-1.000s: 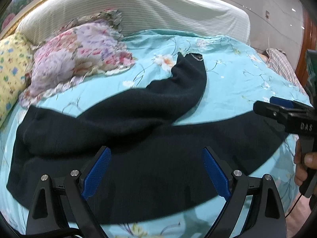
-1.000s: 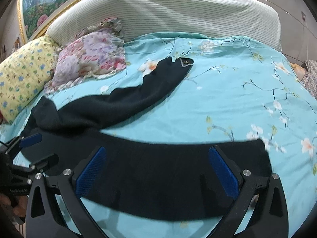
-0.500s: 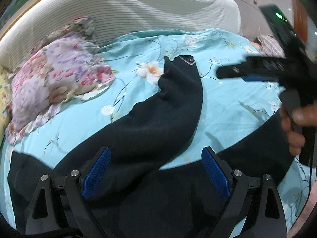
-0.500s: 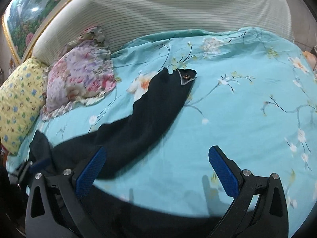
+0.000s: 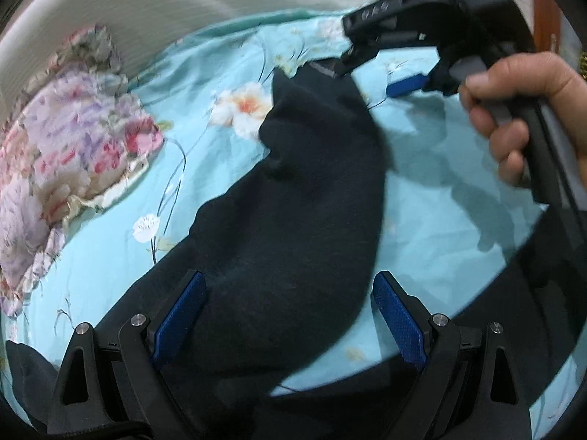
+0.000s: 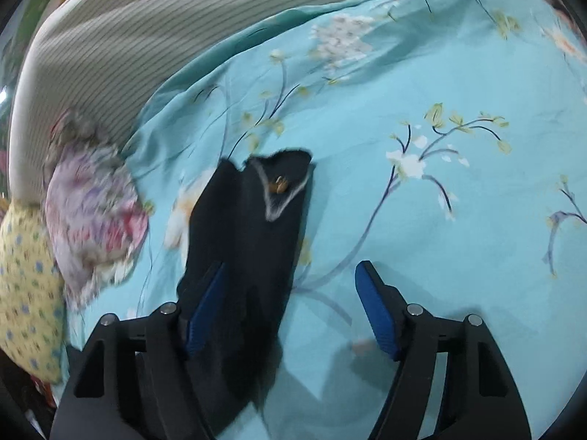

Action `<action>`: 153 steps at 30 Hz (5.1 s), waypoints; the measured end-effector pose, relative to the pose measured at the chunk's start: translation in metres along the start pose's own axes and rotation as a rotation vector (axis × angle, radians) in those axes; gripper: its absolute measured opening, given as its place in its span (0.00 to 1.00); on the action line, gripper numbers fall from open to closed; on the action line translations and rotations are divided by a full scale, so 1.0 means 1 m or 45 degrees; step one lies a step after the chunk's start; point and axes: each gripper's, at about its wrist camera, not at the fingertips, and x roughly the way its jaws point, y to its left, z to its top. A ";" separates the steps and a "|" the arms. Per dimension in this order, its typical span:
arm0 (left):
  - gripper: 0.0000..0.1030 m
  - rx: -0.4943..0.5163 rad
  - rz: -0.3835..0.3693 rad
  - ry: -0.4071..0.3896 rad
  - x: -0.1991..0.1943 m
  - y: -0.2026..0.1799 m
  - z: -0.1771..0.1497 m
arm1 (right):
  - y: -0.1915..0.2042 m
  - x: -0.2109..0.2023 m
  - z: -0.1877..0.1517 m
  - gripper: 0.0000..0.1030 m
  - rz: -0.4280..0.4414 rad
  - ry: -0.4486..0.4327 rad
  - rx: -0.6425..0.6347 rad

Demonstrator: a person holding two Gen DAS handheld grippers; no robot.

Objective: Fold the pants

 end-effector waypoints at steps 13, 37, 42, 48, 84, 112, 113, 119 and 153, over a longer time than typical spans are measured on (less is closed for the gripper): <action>0.10 -0.059 -0.084 0.009 -0.010 0.024 0.001 | -0.003 -0.015 0.000 0.06 0.081 -0.058 0.088; 0.09 -0.023 -0.264 -0.110 -0.124 -0.008 -0.069 | -0.029 -0.196 -0.157 0.07 0.079 -0.202 0.165; 0.10 0.028 -0.271 -0.107 -0.128 -0.027 -0.082 | -0.046 -0.206 -0.182 0.06 0.011 -0.213 0.194; 0.10 0.040 -0.282 -0.071 -0.118 -0.037 -0.097 | -0.065 -0.207 -0.203 0.06 -0.055 -0.193 0.243; 0.68 -0.667 0.021 -0.043 -0.161 0.122 -0.154 | 0.040 -0.184 -0.250 0.62 0.162 -0.077 -0.118; 0.70 -0.950 0.336 0.210 -0.101 0.229 -0.114 | 0.253 -0.068 -0.313 0.58 0.452 0.188 -0.847; 0.67 -0.946 0.337 0.226 -0.096 0.231 -0.115 | 0.255 -0.064 -0.313 0.54 0.443 0.186 -0.859; 0.12 -0.958 0.247 0.226 -0.087 0.232 -0.125 | 0.256 -0.041 -0.309 0.12 0.370 0.198 -0.907; 0.05 -1.486 -0.117 -0.194 -0.175 0.257 -0.314 | 0.291 -0.069 -0.368 0.06 0.364 0.244 -1.297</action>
